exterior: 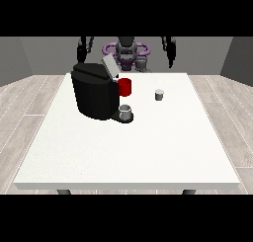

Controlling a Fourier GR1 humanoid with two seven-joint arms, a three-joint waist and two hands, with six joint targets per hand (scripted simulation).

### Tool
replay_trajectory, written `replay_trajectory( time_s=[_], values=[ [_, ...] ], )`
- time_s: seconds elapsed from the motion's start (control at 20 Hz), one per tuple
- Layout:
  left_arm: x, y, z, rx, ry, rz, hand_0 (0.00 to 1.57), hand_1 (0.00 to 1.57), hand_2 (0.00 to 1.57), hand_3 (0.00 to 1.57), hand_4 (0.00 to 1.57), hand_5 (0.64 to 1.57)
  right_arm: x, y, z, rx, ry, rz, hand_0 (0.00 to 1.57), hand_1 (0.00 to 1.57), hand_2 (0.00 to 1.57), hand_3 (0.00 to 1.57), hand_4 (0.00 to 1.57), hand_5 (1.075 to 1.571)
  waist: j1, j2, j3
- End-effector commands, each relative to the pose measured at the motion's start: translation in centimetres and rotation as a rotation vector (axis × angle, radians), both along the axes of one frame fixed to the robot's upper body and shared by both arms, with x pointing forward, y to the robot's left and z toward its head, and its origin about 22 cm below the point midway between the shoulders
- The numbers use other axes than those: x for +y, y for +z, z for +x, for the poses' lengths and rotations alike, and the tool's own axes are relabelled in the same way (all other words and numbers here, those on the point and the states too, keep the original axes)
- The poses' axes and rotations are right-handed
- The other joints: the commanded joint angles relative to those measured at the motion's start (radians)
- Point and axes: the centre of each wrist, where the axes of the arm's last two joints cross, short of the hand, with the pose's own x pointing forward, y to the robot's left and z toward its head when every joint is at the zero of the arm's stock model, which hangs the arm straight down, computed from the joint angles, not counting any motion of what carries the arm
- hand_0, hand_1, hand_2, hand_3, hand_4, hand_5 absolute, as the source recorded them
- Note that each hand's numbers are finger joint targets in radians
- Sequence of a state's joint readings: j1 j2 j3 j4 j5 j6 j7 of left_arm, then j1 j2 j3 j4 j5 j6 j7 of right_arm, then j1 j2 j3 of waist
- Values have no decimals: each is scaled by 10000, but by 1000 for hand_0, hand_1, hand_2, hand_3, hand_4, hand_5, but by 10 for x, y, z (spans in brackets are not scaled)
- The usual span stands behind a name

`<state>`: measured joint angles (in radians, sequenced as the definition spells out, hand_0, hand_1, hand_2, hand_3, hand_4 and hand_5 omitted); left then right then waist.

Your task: Insert the coffee pod into the coffee machine and close the lid

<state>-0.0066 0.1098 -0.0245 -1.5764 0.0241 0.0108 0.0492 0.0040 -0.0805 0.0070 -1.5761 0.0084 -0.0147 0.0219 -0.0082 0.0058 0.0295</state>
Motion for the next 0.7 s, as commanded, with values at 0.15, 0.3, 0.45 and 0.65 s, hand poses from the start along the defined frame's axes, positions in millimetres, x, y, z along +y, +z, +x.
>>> replay_trajectory(
  time_s=[0.15, 0.3, 0.45, 0.65],
  values=[
    [-3, -3, -13, -921, -651, -434, 0, 0, 0, 0, 282, 1571, -31, -22, -12, 564, -178, 45, 0, 0, 0, 0, 128, 1571, 292, -393, -293],
    [-9, -1, -13, -1834, -979, -812, 0, 0, 0, 0, 282, 1571, -17, -13, 2, -655, -2149, 471, 0, 0, 0, 0, 128, 1571, 321, -447, -295],
    [0, -16, -12, -1913, -602, 617, 0, 0, 0, 0, 264, 1571, -13, -16, -7, -939, -1704, 662, 0, 0, 0, 0, 94, 1571, -224, -288, -295],
    [20, 9, 7, -1825, -720, 1760, 0, 0, 0, 0, 0, 1571, -19, -9, 3, -1124, -1698, 593, 0, 0, 0, 0, 267, 1571, -152, -87, -293]
  ],
)
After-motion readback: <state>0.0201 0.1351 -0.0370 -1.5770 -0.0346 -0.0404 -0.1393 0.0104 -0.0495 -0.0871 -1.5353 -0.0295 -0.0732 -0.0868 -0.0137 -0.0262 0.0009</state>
